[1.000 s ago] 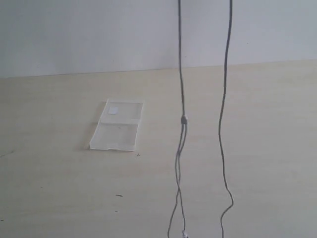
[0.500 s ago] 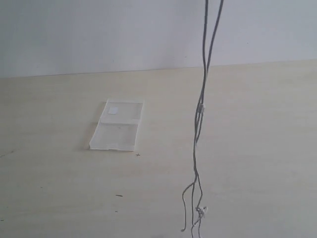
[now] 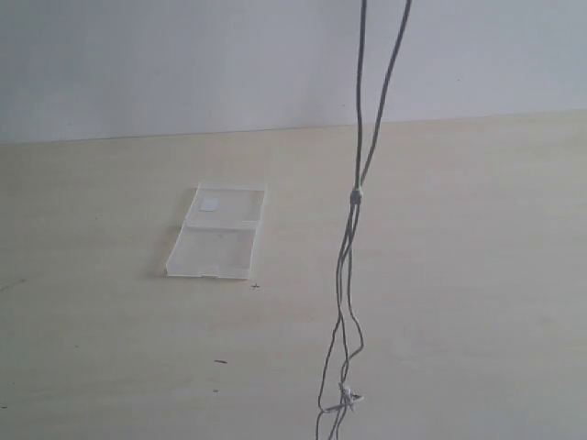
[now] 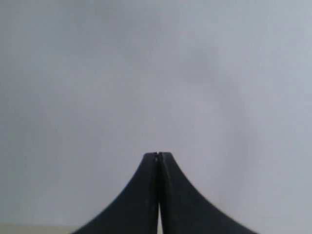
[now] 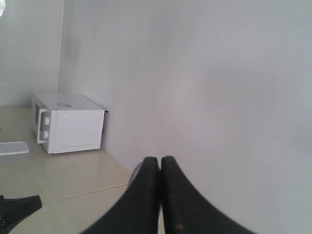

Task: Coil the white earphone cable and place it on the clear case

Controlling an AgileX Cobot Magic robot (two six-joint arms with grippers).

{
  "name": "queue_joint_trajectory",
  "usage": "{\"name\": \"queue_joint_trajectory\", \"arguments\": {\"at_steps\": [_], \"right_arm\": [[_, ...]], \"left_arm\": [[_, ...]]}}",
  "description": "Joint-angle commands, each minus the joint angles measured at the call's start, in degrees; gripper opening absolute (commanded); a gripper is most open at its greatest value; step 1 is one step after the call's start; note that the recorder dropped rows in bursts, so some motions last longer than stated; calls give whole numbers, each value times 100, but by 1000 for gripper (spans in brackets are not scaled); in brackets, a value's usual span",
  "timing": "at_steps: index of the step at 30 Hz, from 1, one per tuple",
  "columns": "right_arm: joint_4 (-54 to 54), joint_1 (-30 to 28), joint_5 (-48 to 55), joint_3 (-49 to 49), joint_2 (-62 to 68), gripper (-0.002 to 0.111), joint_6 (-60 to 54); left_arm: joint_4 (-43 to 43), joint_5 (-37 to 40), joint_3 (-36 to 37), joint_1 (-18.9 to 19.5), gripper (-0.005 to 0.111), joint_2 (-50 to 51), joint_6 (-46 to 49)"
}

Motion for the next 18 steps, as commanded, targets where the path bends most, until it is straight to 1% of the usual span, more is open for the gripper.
{"name": "queue_joint_trajectory", "arguments": {"at_steps": [1,4,8,10,11,13,15,16,17,18], "right_arm": [[47,5,7,8,-32,0,16],[47,5,7,8,-32,0,16],[45,5,7,8,-32,0,42],[74,5,7,8,-32,0,42],[101,5,7,8,-32,0,42],[132,5,12,8,-32,0,42],[132,5,12,8,-32,0,42],[132,5,12,8,-32,0,42],[132,5,12,8,-32,0,42],[143,5,-3,8,-32,0,42]], "left_arm": [[6,-900,-2,7,0,-31,-702],[6,-1105,-2,7,0,-31,-2252],[6,-1279,-2,7,0,-31,-3183],[170,-1104,-2,0,0,-31,-3750],[424,-867,-114,7,0,-31,-3987],[1302,-275,-407,0,0,-31,-4773],[2657,248,-744,-3,0,-31,-5988],[3302,264,-880,-3,0,-3,-6482],[3898,204,-1024,-3,0,116,-7172],[4519,116,-1167,-3,0,218,-7620]]}}
